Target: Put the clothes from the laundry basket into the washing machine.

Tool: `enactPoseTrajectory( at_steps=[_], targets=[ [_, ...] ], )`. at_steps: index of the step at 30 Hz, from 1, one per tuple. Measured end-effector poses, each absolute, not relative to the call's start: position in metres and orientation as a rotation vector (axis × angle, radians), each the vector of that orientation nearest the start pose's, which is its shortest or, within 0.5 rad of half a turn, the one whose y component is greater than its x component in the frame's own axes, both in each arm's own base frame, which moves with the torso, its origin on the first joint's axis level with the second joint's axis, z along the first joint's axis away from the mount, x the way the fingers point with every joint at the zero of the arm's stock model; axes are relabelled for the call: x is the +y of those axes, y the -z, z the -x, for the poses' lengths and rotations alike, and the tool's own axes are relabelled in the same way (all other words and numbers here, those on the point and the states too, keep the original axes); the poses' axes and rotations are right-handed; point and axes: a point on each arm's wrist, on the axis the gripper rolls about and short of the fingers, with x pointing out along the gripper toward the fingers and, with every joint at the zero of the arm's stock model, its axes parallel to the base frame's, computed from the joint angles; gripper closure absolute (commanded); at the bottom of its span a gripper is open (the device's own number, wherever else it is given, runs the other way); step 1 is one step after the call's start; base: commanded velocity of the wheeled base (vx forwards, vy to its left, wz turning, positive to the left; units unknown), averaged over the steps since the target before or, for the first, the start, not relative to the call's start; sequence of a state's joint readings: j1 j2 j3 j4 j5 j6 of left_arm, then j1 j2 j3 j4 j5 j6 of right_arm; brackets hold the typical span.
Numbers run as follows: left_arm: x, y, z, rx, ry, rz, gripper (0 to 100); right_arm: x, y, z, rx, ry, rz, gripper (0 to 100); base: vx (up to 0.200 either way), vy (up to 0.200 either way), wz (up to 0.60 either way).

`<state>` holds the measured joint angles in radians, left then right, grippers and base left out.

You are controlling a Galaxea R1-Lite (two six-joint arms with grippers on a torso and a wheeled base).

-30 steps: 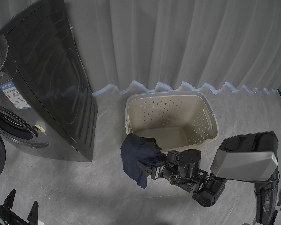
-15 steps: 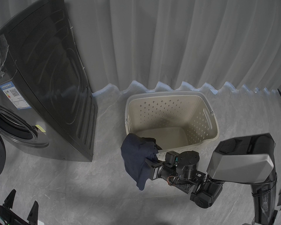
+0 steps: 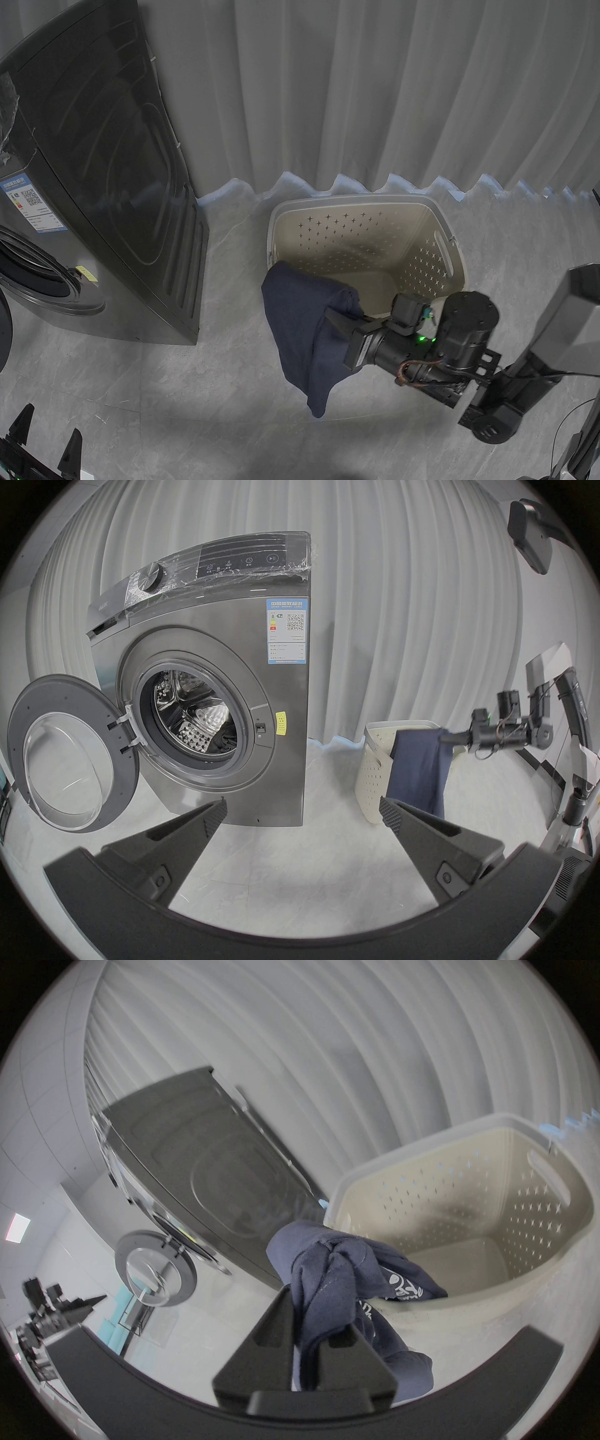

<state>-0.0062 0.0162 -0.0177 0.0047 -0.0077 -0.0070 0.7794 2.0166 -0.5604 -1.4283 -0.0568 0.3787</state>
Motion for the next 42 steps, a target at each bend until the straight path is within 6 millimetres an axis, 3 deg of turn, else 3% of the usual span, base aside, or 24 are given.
enactPoseTrajectory(
  at_steps=[4, 11, 17, 26, 32, 42],
  targets=[
    [0.0, -0.08, 0.023, 0.003, 0.014, 0.007, 0, 0.211, -0.14, -0.215, 0.091, -0.725, -0.397, 100, 0.0, 0.0, 0.0],
    [0.0, -0.08, 0.023, 0.003, 0.013, 0.006, 0, 0.193, -0.174, -0.199, -0.029, -0.742, -0.409, 100, 0.0, 0.0, 0.0],
    [0.0, -0.08, 0.023, 0.003, 0.013, 0.006, 0, 0.175, -0.199, -0.188, -0.146, -0.737, -0.381, 100, -0.2, 0.0, 0.0],
    [0.0, -0.08, 0.023, 0.003, 0.014, 0.011, 0, 0.167, -0.206, -0.178, -0.181, -0.744, -0.374, 100, -0.2, 0.0, 0.0],
    [0.0, -0.08, 0.023, 0.004, 0.013, 0.007, 0, 0.164, -0.207, -0.176, -0.188, -0.739, -0.376, 100, 0.0, 0.0, 0.0],
    [0.0, -0.08, 0.023, 0.005, 0.018, 0.006, 0, 0.162, -0.207, -0.174, -0.19, -0.731, -0.377, 100, 0.0, 0.2, 0.0]
  ],
)
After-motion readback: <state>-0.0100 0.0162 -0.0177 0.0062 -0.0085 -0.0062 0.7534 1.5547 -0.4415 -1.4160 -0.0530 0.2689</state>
